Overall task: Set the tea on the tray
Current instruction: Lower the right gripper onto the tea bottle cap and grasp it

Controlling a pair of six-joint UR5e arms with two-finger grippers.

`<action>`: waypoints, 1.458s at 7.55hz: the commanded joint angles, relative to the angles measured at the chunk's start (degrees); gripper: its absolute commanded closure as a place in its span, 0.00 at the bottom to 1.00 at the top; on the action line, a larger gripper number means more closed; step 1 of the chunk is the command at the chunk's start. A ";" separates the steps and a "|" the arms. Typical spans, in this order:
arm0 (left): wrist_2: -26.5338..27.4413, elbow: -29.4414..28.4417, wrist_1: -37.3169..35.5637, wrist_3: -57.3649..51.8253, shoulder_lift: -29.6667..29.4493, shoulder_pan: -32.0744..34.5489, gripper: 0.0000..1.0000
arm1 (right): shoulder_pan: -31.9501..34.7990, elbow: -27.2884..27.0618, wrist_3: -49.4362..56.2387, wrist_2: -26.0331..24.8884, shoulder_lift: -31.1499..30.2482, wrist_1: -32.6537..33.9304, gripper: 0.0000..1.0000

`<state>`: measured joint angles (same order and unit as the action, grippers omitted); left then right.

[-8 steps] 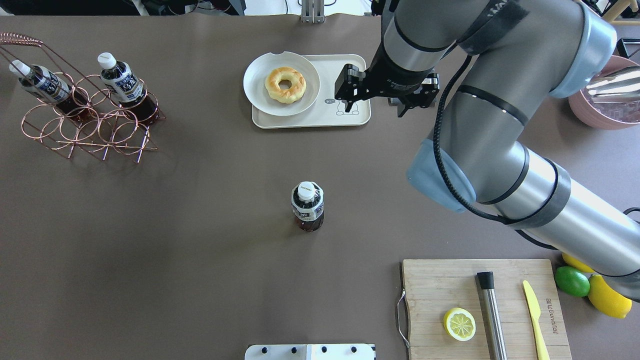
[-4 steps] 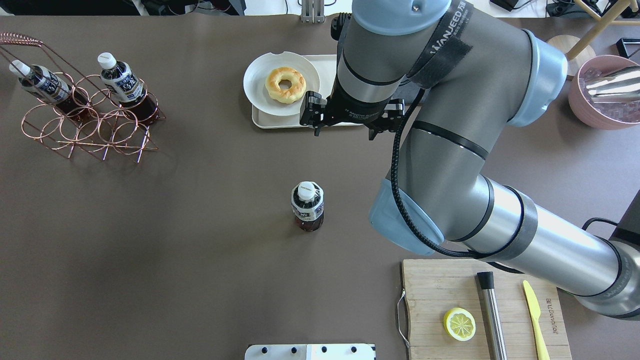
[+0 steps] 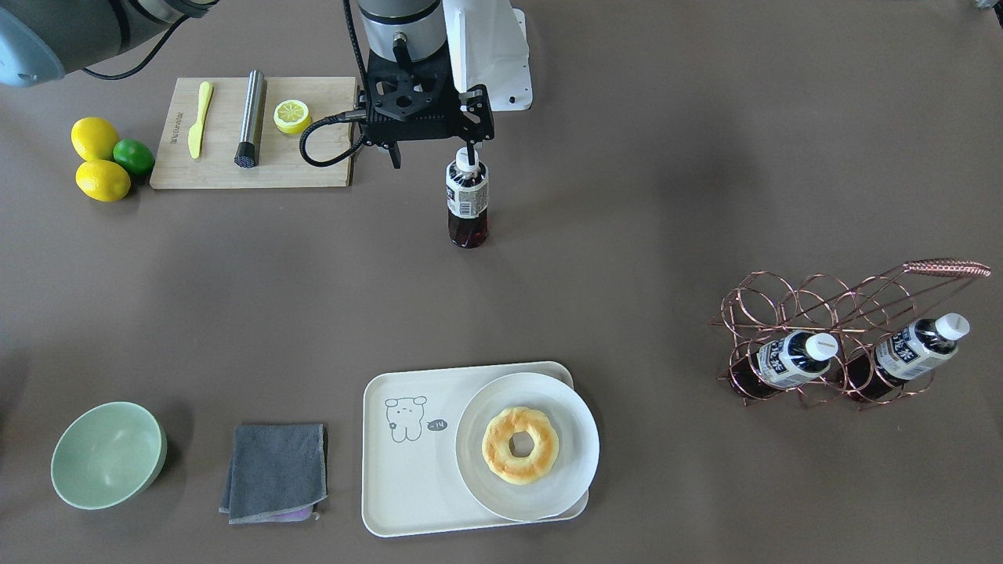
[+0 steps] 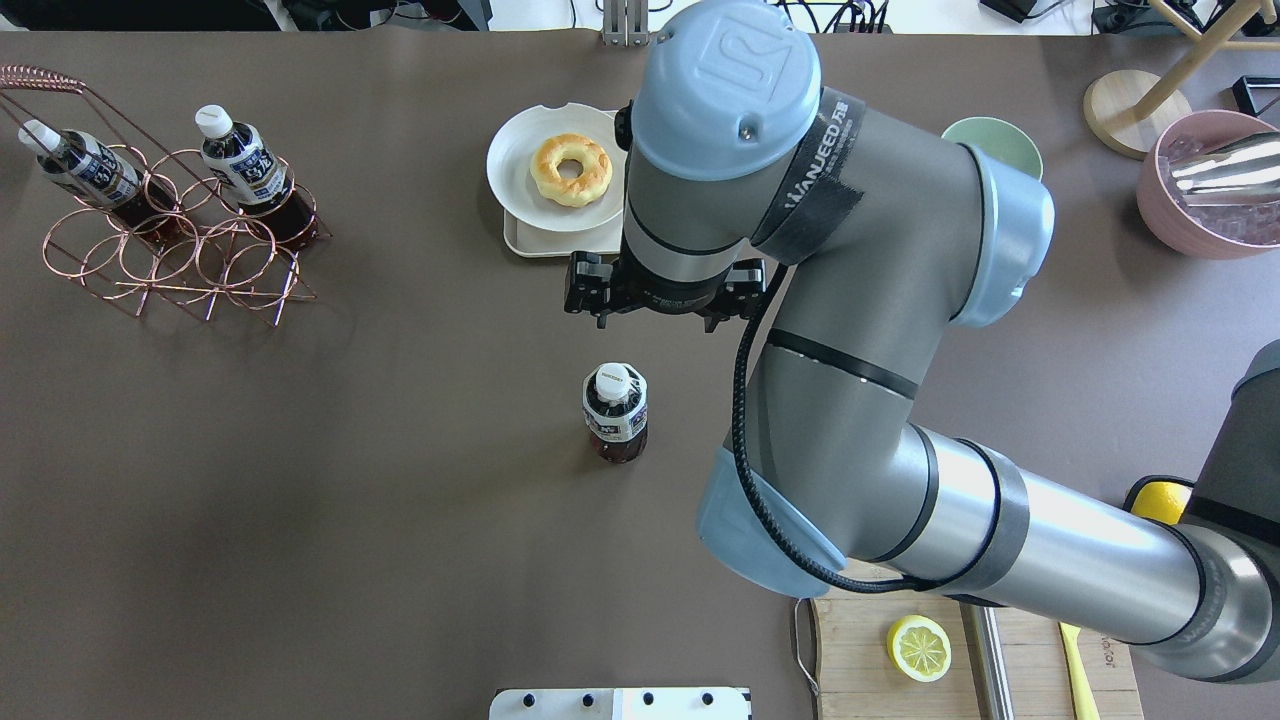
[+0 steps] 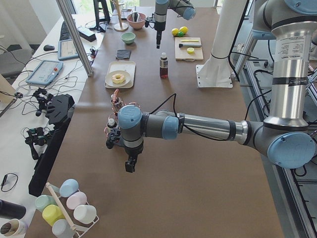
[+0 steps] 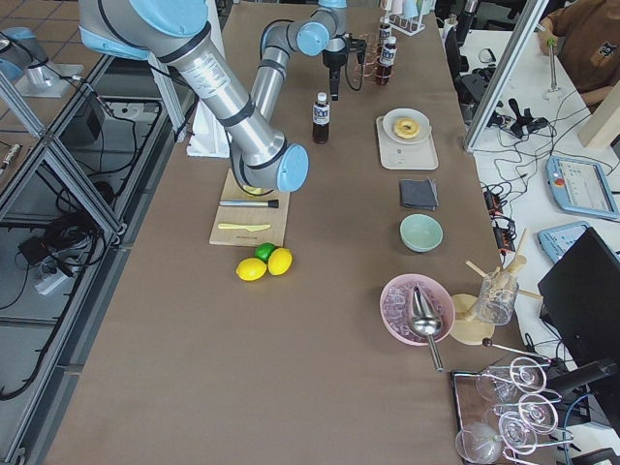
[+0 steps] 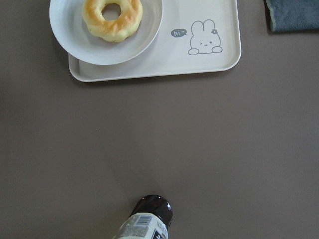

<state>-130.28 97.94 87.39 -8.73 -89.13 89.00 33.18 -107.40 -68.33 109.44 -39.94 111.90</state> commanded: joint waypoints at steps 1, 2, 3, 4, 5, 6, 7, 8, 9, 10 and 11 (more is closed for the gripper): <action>0.20 0.15 -0.91 0.03 -0.25 0.12 0.03 | -4.60 0.70 -1.37 -2.03 0.73 -0.02 0.00; 0.20 0.06 -0.91 0.03 -0.25 0.12 0.03 | -5.31 2.18 -1.28 -3.00 1.95 -0.28 0.00; 0.37 0.06 -0.91 0.03 -0.25 0.12 0.03 | -5.32 6.37 -1.02 -3.27 4.40 -0.37 0.00; 0.38 0.06 -0.99 0.03 -0.25 0.38 0.03 | -5.32 7.11 -0.59 -3.79 4.60 -0.54 0.00; 0.38 0.06 -0.99 0.03 -0.25 0.64 0.03 | -5.32 6.68 -0.58 -3.71 4.69 -0.46 0.00; 0.38 0.06 -0.99 0.03 -0.34 0.64 0.03 | -5.32 6.85 -0.49 -3.80 4.52 -0.46 0.02; 0.38 0.15 -0.99 0.03 -0.51 1.08 0.03 | -5.14 6.86 -0.58 -3.80 4.43 -0.37 0.06; 0.38 0.06 -1.43 0.03 -1.12 1.52 0.03 | -5.14 6.86 -0.58 -3.80 3.91 -0.37 0.08; 0.38 0.23 -2.48 0.03 -1.30 1.78 0.03 | -5.14 6.86 -0.58 -3.71 3.90 -0.37 0.07; 0.38 0.15 -2.66 0.03 -1.74 1.87 0.03 | -5.14 6.77 -0.58 -3.71 3.73 -0.37 0.07; 0.29 0.06 -2.75 0.03 -1.92 2.05 0.03 | -5.14 6.68 -0.58 -3.71 3.81 -0.37 0.07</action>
<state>-129.91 98.09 85.09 -8.70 -90.56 90.73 28.03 -100.58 -68.91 105.71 -36.06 111.53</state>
